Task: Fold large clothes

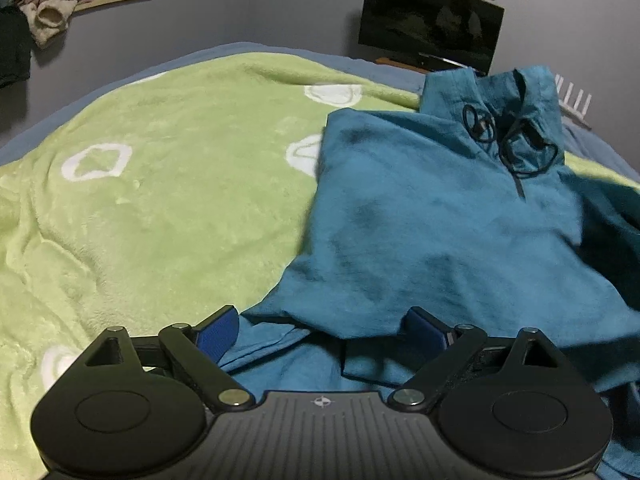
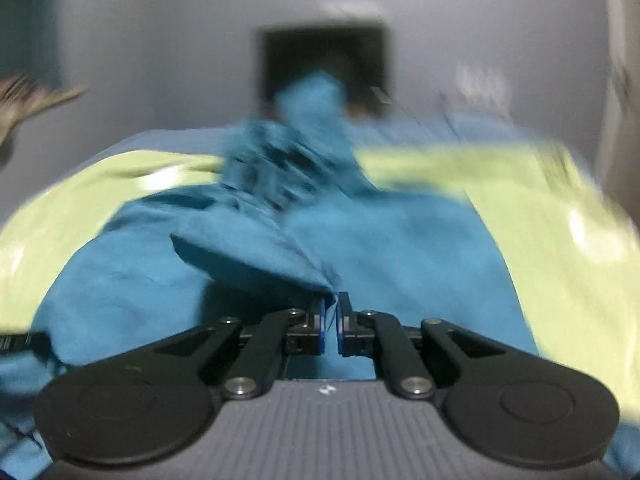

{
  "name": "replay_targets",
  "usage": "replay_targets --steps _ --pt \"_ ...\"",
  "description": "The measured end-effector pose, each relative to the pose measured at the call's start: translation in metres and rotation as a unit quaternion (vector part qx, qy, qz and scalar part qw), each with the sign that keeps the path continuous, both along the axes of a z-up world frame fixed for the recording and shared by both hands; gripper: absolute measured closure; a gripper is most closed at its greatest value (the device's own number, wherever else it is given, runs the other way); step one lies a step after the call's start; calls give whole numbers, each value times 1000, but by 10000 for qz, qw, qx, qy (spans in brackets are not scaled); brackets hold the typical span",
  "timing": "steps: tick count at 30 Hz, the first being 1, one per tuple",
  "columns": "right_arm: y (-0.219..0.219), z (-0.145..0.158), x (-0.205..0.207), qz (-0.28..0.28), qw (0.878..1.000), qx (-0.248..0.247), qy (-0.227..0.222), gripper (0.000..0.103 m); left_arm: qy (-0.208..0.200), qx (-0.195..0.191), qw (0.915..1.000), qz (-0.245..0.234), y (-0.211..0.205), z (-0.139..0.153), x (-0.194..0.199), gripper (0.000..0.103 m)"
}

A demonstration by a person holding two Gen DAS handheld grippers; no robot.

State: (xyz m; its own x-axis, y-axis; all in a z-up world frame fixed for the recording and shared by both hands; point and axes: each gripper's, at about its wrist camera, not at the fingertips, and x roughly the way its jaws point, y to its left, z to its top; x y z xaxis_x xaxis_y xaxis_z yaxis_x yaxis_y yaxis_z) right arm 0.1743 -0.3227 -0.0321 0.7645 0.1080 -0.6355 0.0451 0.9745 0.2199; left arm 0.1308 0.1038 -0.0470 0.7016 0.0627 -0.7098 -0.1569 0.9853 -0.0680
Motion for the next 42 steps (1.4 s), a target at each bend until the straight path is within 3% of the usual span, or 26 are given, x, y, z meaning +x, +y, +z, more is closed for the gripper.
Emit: replay_targets --steps 3,5,7,9,11,15,18,22,25,28,30,35,37,38,42 --pt "-23 -30 -1 -215 9953 695 634 99 120 121 9998 -69 -5 -2 2 10" --pt "-29 -36 -4 -284 9937 916 584 97 128 171 9997 -75 -6 -2 1 10" --pt "-30 -34 -5 -351 9943 914 426 88 105 208 9997 -77 -7 -1 0 10" --pt "-34 -31 -5 -371 9958 825 134 72 69 249 9996 -87 -9 0 -1 10" --pt "-35 -25 -1 -370 9971 650 -156 63 76 290 9995 -106 -10 -1 -2 10" --pt "-29 -20 5 -91 9977 321 -587 63 150 373 9991 -125 -13 -3 0 10" --pt "-4 -16 8 664 9941 -413 -746 63 193 439 9987 -142 -15 -4 1 10" --pt "43 -18 8 1430 9720 -1680 -814 61 205 498 9984 -175 -17 -4 3 10" --pt "77 -25 -2 2093 9410 -2468 -991 44 213 513 9983 -182 -18 -4 4 10" --pt "101 -32 -8 2301 9096 -3211 -1289 39 218 514 9983 -190 -18 -5 5 10" --pt "106 -33 -9 2355 9017 -3332 -1433 39 220 515 9982 -205 -18 -6 5 10" --pt "101 -30 0 1911 9071 -3420 -1538 39 218 511 9983 -200 -19 -6 6 10" --pt "94 -27 1 2053 9137 -3153 -1537 48 218 509 9983 -196 -20 -6 6 10" --pt "85 -23 7 2078 9276 -2774 -1393 74 218 510 9983 -196 -20 -6 6 10" --pt "35 -2 8 1114 9742 -1415 -1361 86 206 494 9984 -193 -19 -6 6 10"
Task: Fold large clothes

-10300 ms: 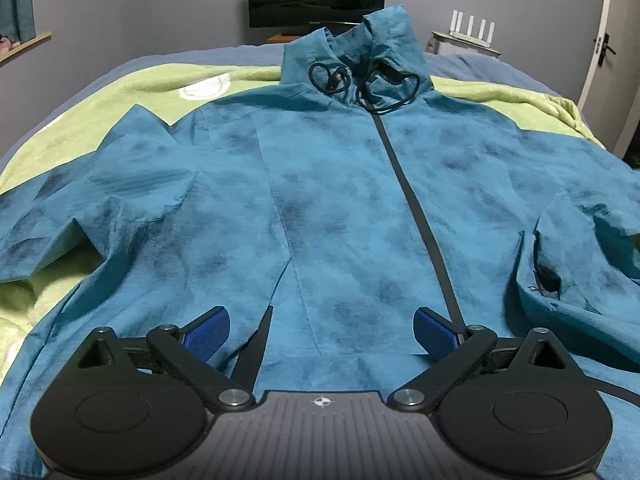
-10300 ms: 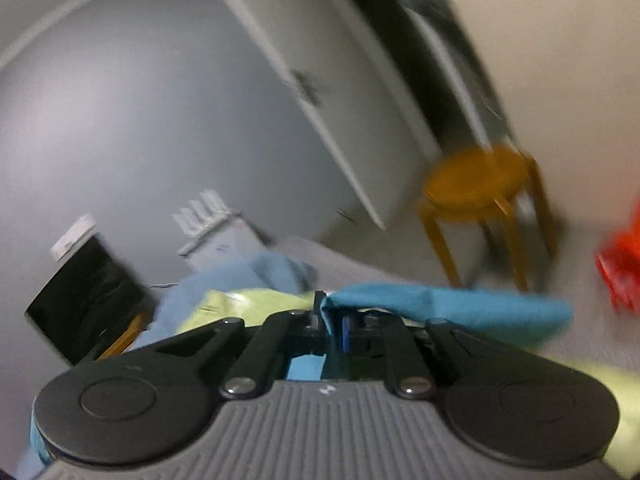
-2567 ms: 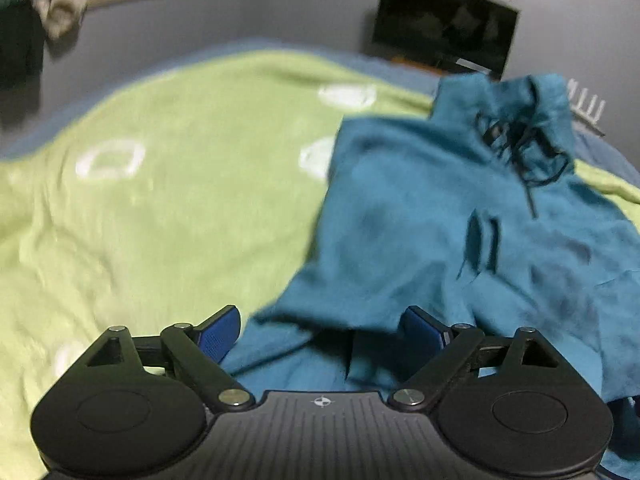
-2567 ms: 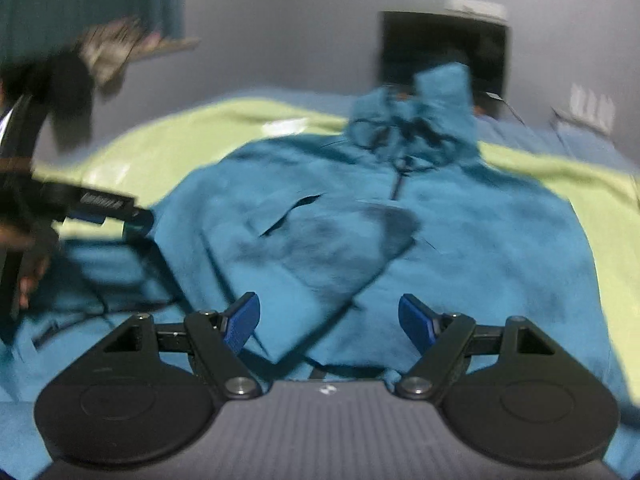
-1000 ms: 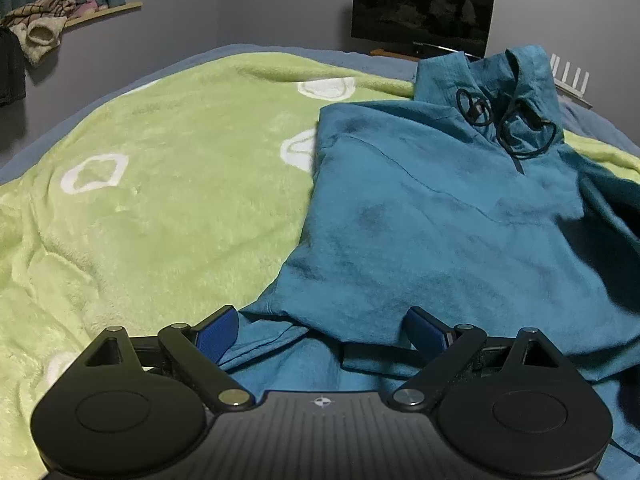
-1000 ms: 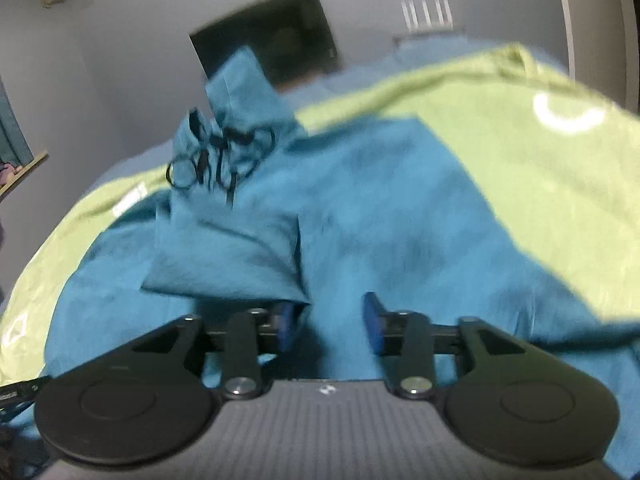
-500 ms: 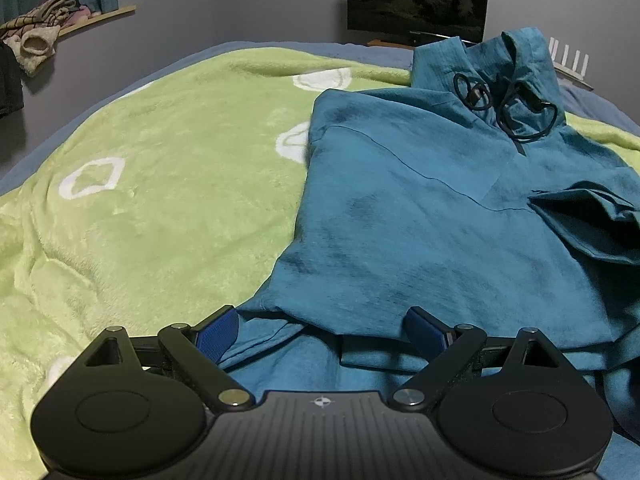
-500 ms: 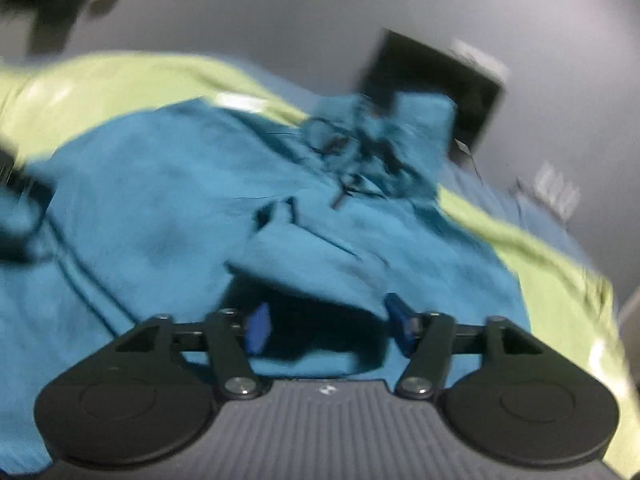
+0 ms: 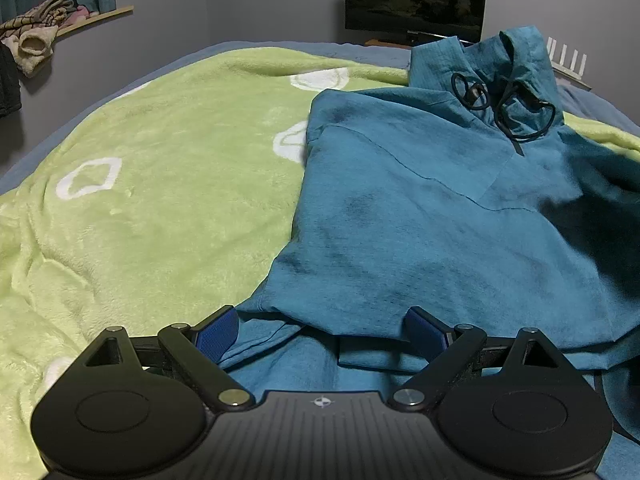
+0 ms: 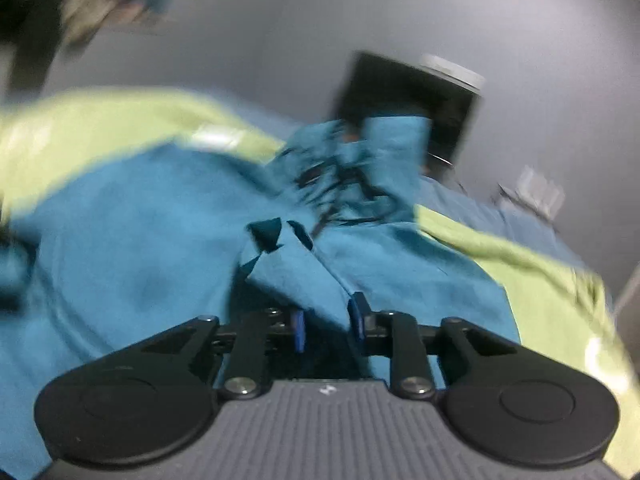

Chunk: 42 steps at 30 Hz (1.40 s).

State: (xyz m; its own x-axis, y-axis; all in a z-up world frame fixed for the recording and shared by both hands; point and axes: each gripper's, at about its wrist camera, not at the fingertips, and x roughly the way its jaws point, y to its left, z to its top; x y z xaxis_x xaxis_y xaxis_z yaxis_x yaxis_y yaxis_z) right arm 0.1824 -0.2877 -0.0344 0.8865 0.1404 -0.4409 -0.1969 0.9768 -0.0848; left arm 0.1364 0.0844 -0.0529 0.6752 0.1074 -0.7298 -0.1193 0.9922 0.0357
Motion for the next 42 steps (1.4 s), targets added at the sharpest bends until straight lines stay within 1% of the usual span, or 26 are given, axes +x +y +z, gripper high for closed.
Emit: replay_targets --steps 1,2,4,5,7,8,10,11,12,13,14,15,17,19,21,24,27,29,31,32,33,34,35,37,40,42 --pt "-16 4 1 -272 9986 445 33 87 -1 -7 10000 3 0 0 0 10" --pt "-35 6 0 -633 9939 903 95 89 -1 -15 10000 3 0 0 0 10" --pt "-73 3 1 -1384 9741 1753 349 89 0 -17 10000 0 0 0 0 10" --pt "-92 -4 5 -1749 9592 2138 598 89 -1 -15 10000 -3 0 0 0 10" --pt "-119 -19 7 -2225 9351 2565 1015 88 -14 -18 10000 -4 0 1 -1 10" --pt "-129 -28 5 -2444 9251 2660 1171 85 -23 -19 10000 1 0 1 -1 10" --pt "-140 -38 -2 -2810 9105 2767 1245 80 -55 -31 10000 15 1 2 -3 10" --pt "-141 -39 -5 -2885 9077 2805 1193 70 -80 -35 10000 16 1 3 -3 10" --pt "-141 -38 -7 -2923 9080 2794 1093 58 -122 -24 9999 14 0 4 -4 10" --pt "-137 -35 -6 -2905 9124 2723 948 53 -203 -30 9998 -13 0 6 -5 10" --pt "-132 -29 -8 -2815 9214 2570 752 41 -309 -53 9995 -49 0 9 -7 10" --pt "-125 -24 -11 -2711 9307 2392 550 35 -447 -31 9990 -51 -1 12 -8 10" --pt "-109 -14 -14 -2440 9501 1935 172 26 -649 60 9979 -62 -4 18 -9 10" --pt "-97 -7 -12 -2011 9650 1683 43 23 -811 23 9966 -148 -8 20 -10 10" --pt "-86 -4 -8 -1627 9751 1504 106 17 -890 -21 9956 -283 -12 21 -10 10" --pt "-72 -11 -1 -1187 9834 1351 228 14 -927 -71 9940 -579 -20 20 -8 10" --pt "-64 -19 4 -950 9874 1165 494 14 -871 -250 9914 -948 -27 17 -6 10" --pt "-63 -30 13 -964 9863 1044 832 14 -515 -348 9922 -1078 -30 8 1 11" --pt "-64 -44 23 -1264 9793 906 1291 14 -56 -285 9947 -983 -30 -4 8 11" --pt "-69 -52 26 -1495 9719 927 1563 14 76 -251 9955 -915 -29 -8 11 11" --pt "-75 -58 27 -1663 9652 1025 1736 14 114 -279 9954 -907 -29 -10 13 11" --pt "-80 -61 24 -1750 9605 1212 1795 14 102 -260 9954 -915 -30 -10 12 11" --pt "-87 -61 21 -1832 9565 1422 1769 14 81 -215 9954 -930 -32 -9 12 11" --pt "-93 -54 12 -1921 9540 1619 1635 14 -17 -135 9952 -973 -35 -6 9 11" --pt "-98 -27 -12 -1846 9592 1785 1182 14 -312 -142 9942 -1017 -34 6 -2 11" --pt "-99 -3 -31 -1740 9640 1830 836 13 -545 -259 9926 -1056 -31 19 -12 11"
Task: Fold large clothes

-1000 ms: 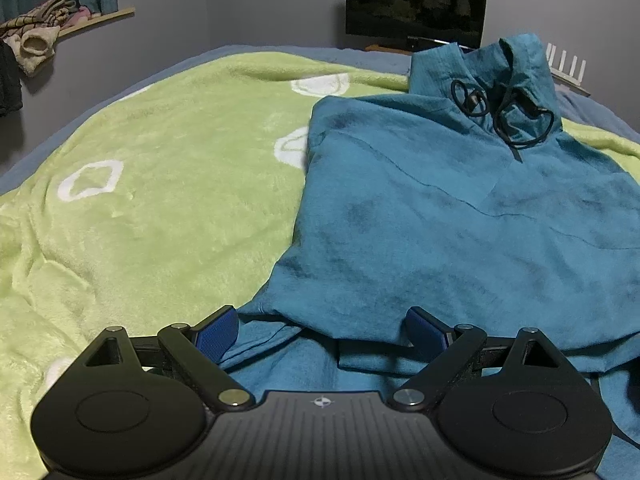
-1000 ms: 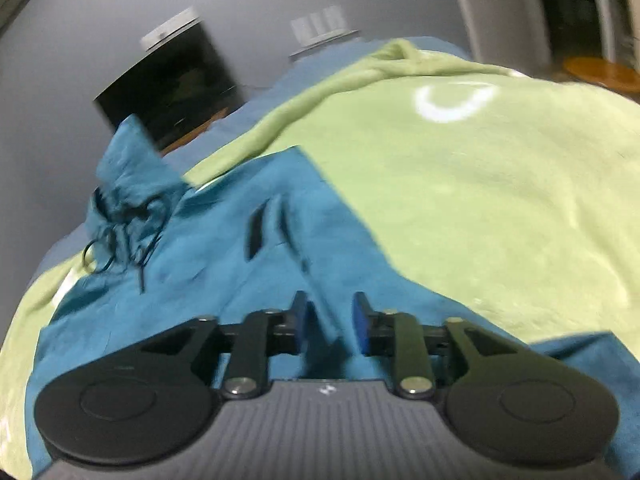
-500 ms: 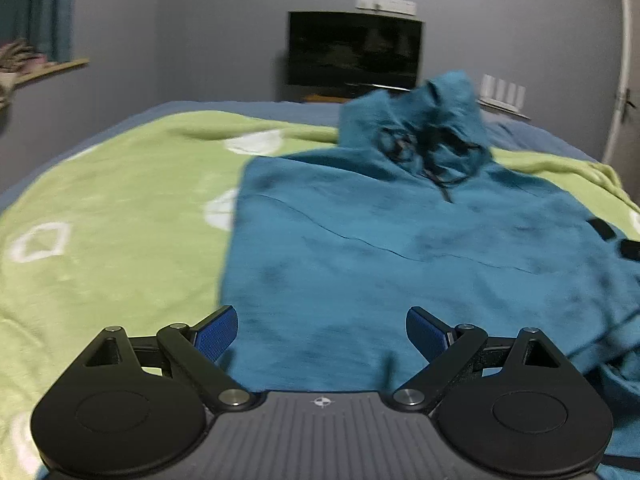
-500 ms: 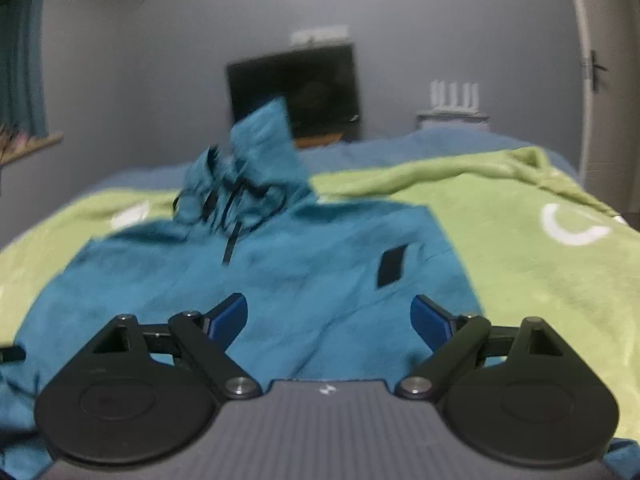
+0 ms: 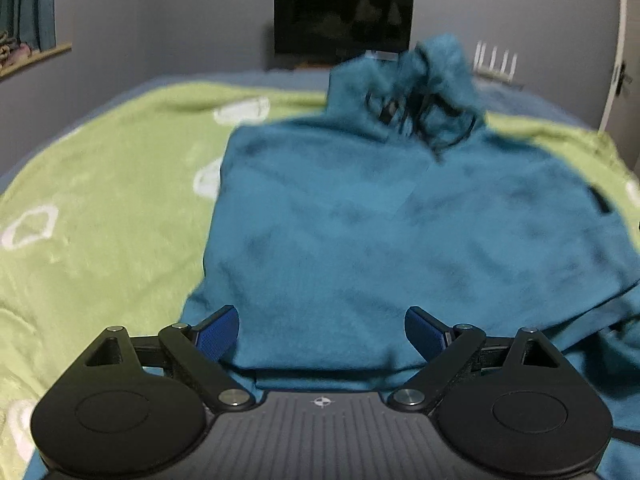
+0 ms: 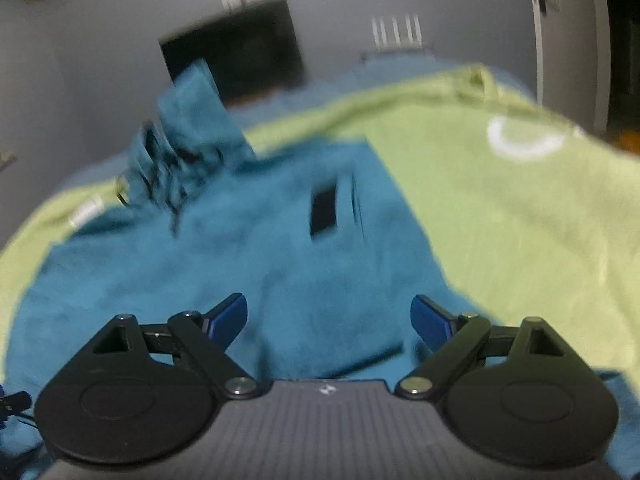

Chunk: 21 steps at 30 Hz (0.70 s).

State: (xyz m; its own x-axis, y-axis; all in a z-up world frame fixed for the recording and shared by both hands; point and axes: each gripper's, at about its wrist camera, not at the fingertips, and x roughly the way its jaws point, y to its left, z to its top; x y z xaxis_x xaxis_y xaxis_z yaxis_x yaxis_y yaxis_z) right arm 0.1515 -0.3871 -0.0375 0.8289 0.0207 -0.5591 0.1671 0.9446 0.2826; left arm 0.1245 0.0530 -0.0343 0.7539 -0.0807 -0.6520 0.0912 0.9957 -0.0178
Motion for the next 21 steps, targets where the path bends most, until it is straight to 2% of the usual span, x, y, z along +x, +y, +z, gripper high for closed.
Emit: replay_targets --steps 3,6,9,10,12,15,21 --pt "-10 40 -33 188 9982 93 -555 13 -373 -433 9983 -94 3 30 -23 11" --pt "-19 81 -67 505 9934 38 -1026 9 -748 -1085 9907 -340 5 66 -50 6" --pt "-30 119 -99 963 9868 50 -1300 7 -562 -1494 9830 -910 7 92 -70 5" --pt "-32 128 -110 1148 9842 79 -1346 7 -450 -1513 9811 -1117 7 100 -78 5" --pt "-38 146 -135 1517 9781 106 -1419 6 -416 -1301 9821 -1293 9 112 -98 5" --pt "-46 162 -167 1836 9736 38 -1354 5 -411 -1030 9859 -1255 25 128 -131 5" --pt "-61 169 -227 2069 9732 -302 -955 5 -277 -1480 9855 -786 92 155 -197 5"
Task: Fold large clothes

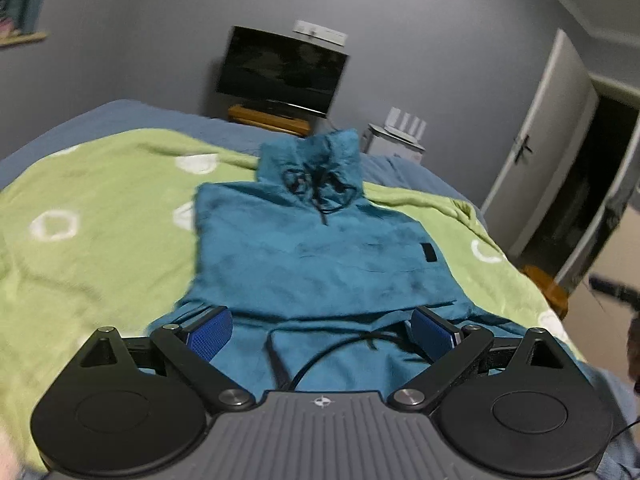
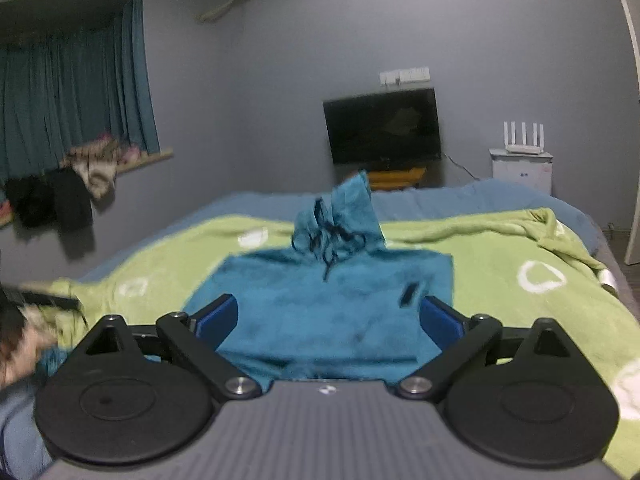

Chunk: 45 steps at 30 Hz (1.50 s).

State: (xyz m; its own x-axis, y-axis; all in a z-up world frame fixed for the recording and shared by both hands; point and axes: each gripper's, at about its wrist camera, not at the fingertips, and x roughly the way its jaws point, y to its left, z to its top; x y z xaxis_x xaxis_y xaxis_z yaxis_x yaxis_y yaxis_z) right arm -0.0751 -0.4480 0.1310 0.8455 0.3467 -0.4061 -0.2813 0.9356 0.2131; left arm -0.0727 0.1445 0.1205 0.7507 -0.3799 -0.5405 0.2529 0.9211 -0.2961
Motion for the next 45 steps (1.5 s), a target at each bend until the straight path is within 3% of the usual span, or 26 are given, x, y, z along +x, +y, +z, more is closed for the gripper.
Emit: replay_targets --steps 5,11,15,20,23,28,31,34,37,45 --pt "-11 -8 -39 -30 9989 -300 360 5 23 106 9983 580 51 27 -50 5" --pt "-22 -20 -60 -94 9984 -171 535 5 80 302 9918 1237 88 37 -82 6" --pt "-21 -19 -67 -9 9983 -207 553 5 157 76 9967 799 90 44 -100 10" --pt "-22 -11 -81 210 9982 -197 523 5 280 165 9988 363 88 61 -130 8" --pt "-22 -6 -85 249 9983 -136 515 5 336 64 9987 376 97 74 -153 8" --pt "-25 10 -91 416 9982 53 434 5 96 -501 9975 486 118 110 -190 5" --pt "-30 24 -96 474 9980 268 310 5 -97 -376 9979 524 116 124 -194 0" --pt "-33 26 -93 464 9978 371 289 5 31 72 9977 666 105 112 -175 1" --pt "-27 16 -85 355 9984 166 397 5 60 335 9978 561 86 91 -151 2" --pt "-14 -12 -72 695 9953 -239 625 5 -10 1076 9927 -547 36 29 -103 14"
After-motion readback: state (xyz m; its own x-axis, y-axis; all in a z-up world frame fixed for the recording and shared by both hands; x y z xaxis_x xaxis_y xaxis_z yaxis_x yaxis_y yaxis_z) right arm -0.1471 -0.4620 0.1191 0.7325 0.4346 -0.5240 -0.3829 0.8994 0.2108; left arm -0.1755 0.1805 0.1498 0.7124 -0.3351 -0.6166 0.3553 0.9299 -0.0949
